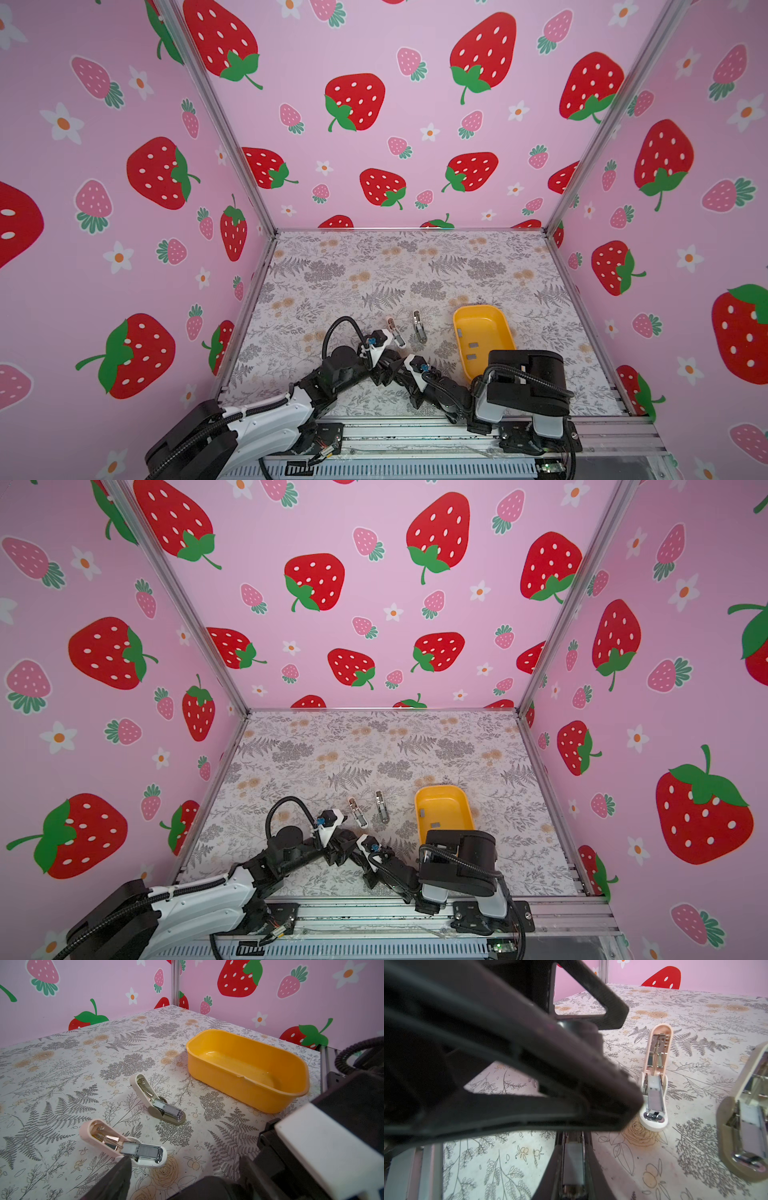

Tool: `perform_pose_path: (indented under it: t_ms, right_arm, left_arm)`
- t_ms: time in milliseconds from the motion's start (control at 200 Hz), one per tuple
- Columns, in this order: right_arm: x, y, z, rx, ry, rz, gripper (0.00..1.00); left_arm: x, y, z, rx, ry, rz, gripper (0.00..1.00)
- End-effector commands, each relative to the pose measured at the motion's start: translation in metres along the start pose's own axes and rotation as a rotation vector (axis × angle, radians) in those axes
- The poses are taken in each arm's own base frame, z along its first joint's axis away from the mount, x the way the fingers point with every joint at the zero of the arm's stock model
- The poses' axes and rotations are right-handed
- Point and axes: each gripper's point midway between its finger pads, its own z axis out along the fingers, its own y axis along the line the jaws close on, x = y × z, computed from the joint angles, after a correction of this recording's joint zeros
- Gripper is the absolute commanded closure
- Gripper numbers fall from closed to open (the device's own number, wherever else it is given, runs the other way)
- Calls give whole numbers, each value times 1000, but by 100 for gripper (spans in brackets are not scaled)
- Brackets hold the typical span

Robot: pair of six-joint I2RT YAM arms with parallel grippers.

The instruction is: Load the staples into the stapler

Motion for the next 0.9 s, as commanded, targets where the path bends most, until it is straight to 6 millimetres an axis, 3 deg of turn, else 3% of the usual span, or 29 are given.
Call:
perform_pose_path:
  t_ms: [0,220,365,440,505,765,895]
  right_arm:
    - [-29,2,-3,-14,-117,62,100]
    - [-28,2,-3,-16,-114,65,100]
    - [-27,2,-2,-14,-108,58,96]
    - [-29,-1,-4,1,-109,68,70]
    - [-33,-2,-7,6,-114,71,63]
    - [-55,-6,-21,19,-132,81,64]
    - [-61,-2,-16,20,-103,67,71]
  left_arm:
    - [-19,2,-2,-15,-61,2,14]
    - [-26,14,-10,-92,-84,-35,9]
    - [-22,39,-16,-243,-65,-79,8]
    - [-16,55,-19,-338,-32,-115,8]
    - [-10,64,-21,-394,-3,-144,8]
    - [9,72,-26,-456,24,-253,8]
    - [17,74,-31,-473,31,-278,8]
